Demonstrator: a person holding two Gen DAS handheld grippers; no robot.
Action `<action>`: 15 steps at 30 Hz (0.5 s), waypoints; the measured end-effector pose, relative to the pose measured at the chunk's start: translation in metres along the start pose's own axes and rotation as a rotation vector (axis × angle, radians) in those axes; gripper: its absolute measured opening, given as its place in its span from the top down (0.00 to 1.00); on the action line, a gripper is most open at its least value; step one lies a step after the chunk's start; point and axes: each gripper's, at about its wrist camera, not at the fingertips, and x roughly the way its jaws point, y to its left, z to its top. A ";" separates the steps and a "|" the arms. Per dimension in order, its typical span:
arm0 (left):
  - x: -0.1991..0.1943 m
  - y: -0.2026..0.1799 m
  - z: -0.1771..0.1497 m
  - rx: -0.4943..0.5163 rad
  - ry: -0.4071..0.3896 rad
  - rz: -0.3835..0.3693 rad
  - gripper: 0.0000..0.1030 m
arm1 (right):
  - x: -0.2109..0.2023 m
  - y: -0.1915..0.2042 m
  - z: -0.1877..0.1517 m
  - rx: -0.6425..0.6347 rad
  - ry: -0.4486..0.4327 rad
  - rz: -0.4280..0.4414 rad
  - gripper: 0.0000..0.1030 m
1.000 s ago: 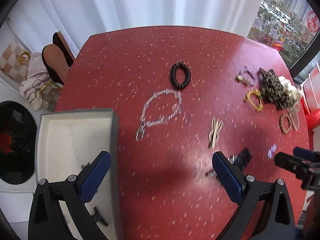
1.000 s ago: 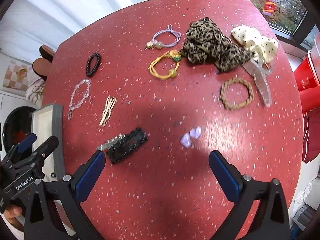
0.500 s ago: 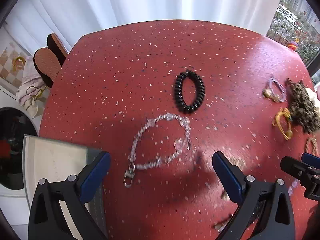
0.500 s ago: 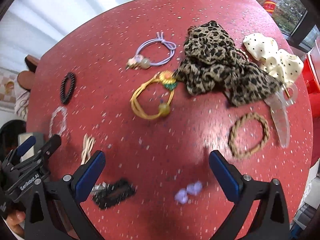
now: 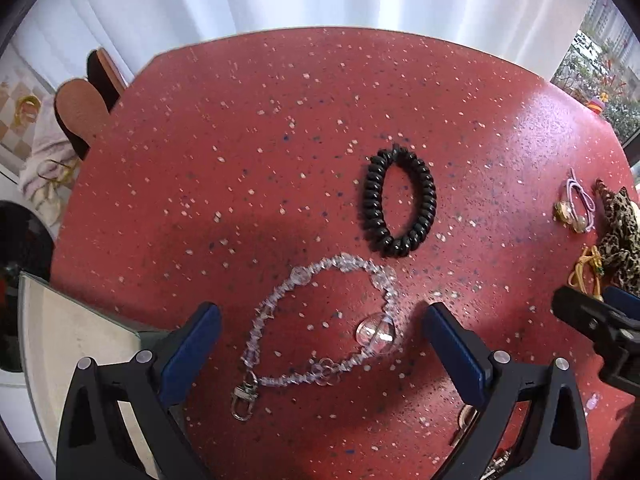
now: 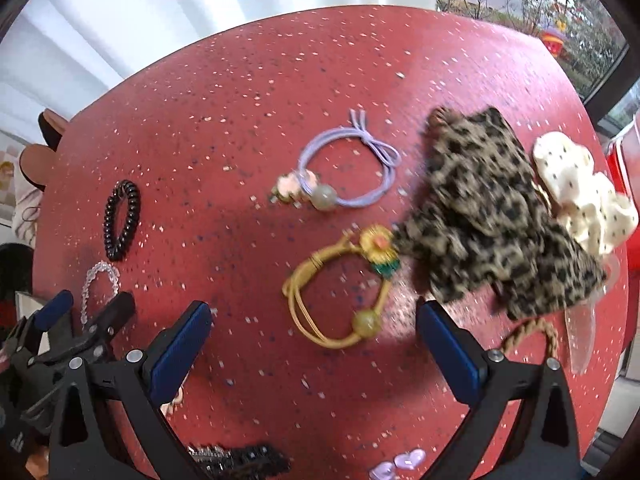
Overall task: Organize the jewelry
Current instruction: 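Grasp the crystal bead chain with the left tool while the right tool grasps the yellow flower hair tie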
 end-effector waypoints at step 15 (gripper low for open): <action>-0.023 -0.037 -0.017 0.136 0.001 -0.099 0.81 | -0.013 0.014 -0.001 -0.020 -0.039 -0.103 0.90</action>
